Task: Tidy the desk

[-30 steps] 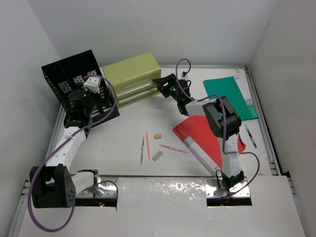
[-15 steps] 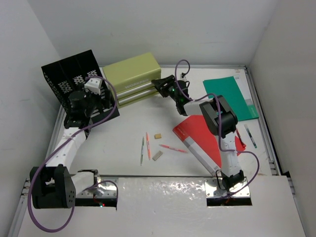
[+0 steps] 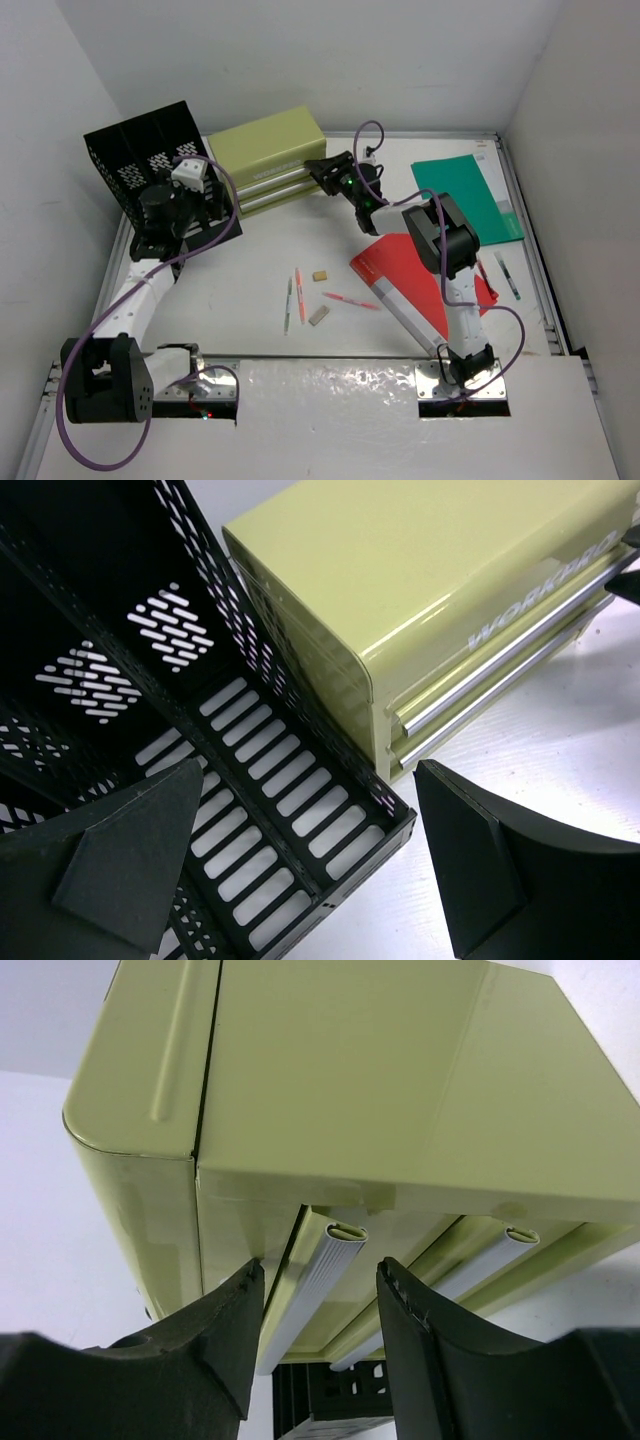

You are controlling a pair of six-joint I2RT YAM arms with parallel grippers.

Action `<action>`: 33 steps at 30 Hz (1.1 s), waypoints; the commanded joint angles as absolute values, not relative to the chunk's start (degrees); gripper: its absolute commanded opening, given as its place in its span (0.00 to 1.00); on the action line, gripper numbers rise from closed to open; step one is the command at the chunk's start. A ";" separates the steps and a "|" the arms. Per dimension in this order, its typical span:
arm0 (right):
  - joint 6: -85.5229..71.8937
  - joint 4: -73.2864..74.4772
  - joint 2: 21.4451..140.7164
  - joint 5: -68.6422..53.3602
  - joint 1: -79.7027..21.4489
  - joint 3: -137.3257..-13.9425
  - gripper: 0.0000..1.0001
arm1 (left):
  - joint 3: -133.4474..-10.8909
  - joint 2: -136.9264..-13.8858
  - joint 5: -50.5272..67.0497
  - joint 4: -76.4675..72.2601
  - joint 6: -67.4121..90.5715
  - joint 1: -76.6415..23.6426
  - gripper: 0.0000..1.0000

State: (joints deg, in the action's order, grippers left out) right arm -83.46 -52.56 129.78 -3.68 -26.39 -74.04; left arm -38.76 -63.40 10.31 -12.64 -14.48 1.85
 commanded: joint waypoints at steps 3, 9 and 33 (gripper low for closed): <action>-84.81 -56.34 130.95 -1.85 -26.37 -77.60 0.45 | -38.23 -62.23 10.99 -15.38 -14.94 1.32 0.86; -85.52 -56.78 131.40 -1.23 -26.37 -77.78 0.37 | -38.06 -62.23 11.34 -15.21 -15.03 1.32 0.86; -83.24 -57.22 127.01 -1.05 -25.93 -71.37 0.00 | -47.98 -69.34 8.88 -15.82 -15.91 1.32 0.86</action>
